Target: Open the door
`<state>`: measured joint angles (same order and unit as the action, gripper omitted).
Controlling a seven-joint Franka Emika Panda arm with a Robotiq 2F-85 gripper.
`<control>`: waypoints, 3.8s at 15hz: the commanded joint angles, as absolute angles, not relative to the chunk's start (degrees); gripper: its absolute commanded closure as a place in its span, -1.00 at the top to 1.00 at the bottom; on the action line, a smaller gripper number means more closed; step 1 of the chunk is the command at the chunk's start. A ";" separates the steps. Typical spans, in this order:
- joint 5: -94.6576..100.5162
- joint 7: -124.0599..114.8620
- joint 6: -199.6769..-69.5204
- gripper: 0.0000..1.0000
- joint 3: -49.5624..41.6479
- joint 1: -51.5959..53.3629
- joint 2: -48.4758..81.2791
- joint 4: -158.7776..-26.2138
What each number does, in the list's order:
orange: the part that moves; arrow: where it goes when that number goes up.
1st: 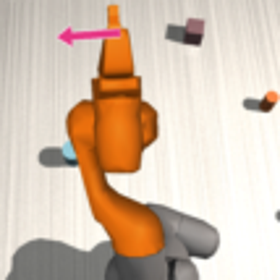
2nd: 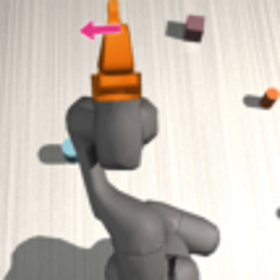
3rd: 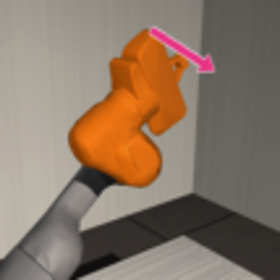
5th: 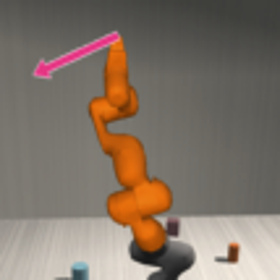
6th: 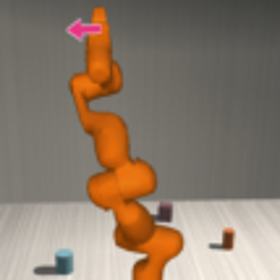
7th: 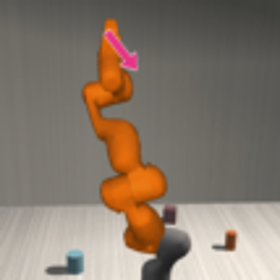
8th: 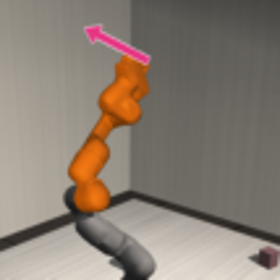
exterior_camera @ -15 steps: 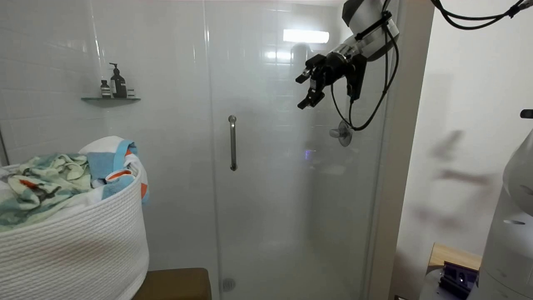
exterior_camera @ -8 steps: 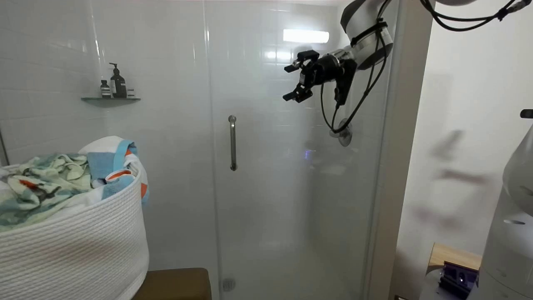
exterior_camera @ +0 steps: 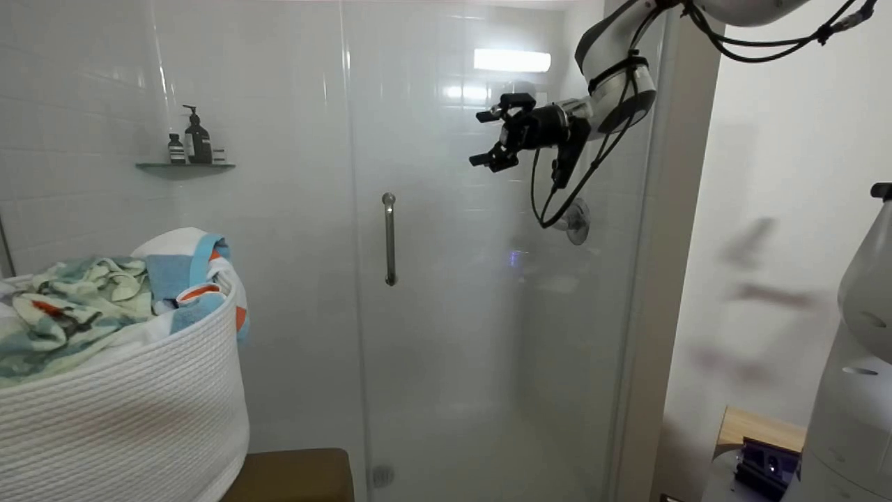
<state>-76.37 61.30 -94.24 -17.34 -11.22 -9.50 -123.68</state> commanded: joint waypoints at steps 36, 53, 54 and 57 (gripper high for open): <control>-84.13 100.39 -107.29 1.00 -14.60 -12.54 -0.44 -126.15; -88.20 101.13 -107.41 1.00 -13.54 -12.75 7.35 -118.76; -88.28 101.55 -107.33 1.00 -13.52 -12.77 7.82 -118.52; -88.85 102.78 -107.17 1.00 -13.49 -12.86 8.99 -117.85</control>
<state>-86.39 99.26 -106.84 -14.00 -12.45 7.27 -118.92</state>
